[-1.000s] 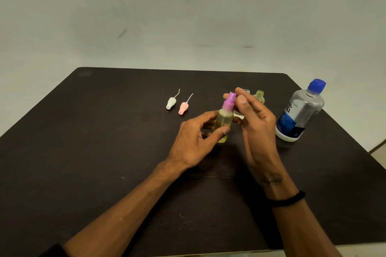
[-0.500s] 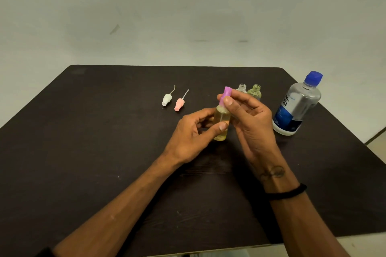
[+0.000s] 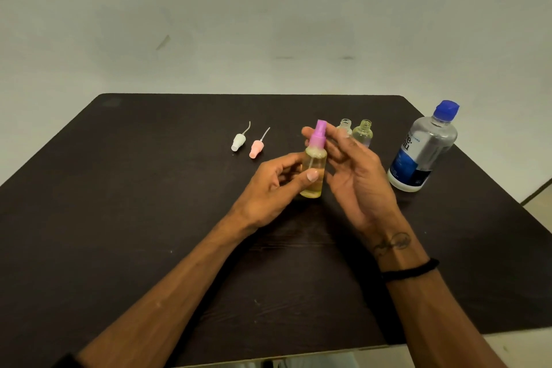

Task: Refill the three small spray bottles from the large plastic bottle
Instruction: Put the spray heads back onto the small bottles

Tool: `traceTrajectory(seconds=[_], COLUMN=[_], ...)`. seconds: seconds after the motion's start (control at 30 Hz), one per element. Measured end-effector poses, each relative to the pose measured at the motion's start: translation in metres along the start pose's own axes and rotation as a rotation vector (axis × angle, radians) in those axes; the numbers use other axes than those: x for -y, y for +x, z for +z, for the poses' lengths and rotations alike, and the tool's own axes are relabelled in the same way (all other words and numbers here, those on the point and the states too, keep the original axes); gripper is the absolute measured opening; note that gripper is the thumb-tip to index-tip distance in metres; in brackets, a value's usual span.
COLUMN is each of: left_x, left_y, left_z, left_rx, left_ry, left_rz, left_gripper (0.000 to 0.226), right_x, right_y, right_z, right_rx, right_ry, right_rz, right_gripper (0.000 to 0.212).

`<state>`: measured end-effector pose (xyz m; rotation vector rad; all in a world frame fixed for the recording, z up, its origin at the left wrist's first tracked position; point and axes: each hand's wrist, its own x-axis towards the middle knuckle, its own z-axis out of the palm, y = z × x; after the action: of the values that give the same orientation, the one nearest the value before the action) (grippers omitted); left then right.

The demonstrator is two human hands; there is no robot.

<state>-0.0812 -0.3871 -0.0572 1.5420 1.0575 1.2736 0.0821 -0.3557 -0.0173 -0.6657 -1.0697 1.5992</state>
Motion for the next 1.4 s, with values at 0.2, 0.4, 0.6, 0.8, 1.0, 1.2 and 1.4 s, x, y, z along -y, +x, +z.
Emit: traceTrajectory(seconds=[0.2, 0.4, 0.6, 0.8, 1.0, 1.2, 1.4], left_x=[0.0026, 0.0019, -0.0002, -0.003, -0.0035, -0.004, -0.0032], left_y=[0.0012, 0.0017, 0.0008, -0.0012, 0.0003, -0.0004, -0.0001], left_z=[-0.0009, -0.0008, -0.002, 0.0014, 0.0008, -0.0011, -0.0035], left_rx=[0.04, 0.048, 0.037, 0.029, 0.06, 0.074, 0.08], left_ry=[-0.044, -0.035, 0.007, 0.024, -0.048, -0.118, -0.142], left_rz=[-0.026, -0.016, -0.011, 0.008, -0.023, -0.073, -0.083], left_gripper=[0.032, 0.031, 0.029, 0.031, 0.035, 0.036, 0.034], right_x=[-0.002, -0.0005, -0.002, -0.0036, -0.002, 0.0025, 0.0013], right_y=[0.0007, 0.0004, 0.0027, 0.0012, 0.0005, -0.001, -0.0009], right_z=[-0.0025, -0.0001, -0.0024, -0.0005, 0.0019, -0.0004, -0.0021], right_rx=[0.018, -0.054, -0.085, -0.124, -0.026, 0.028, 0.023], right_ry=[0.102, 0.086, 0.09, 0.006, 0.09, 0.138, 0.157], right_rz=[0.039, 0.015, -0.023, -0.063, -0.004, 0.056, 0.042], right_gripper=[0.031, 0.032, 0.046, 0.052, 0.047, 0.04, 0.037])
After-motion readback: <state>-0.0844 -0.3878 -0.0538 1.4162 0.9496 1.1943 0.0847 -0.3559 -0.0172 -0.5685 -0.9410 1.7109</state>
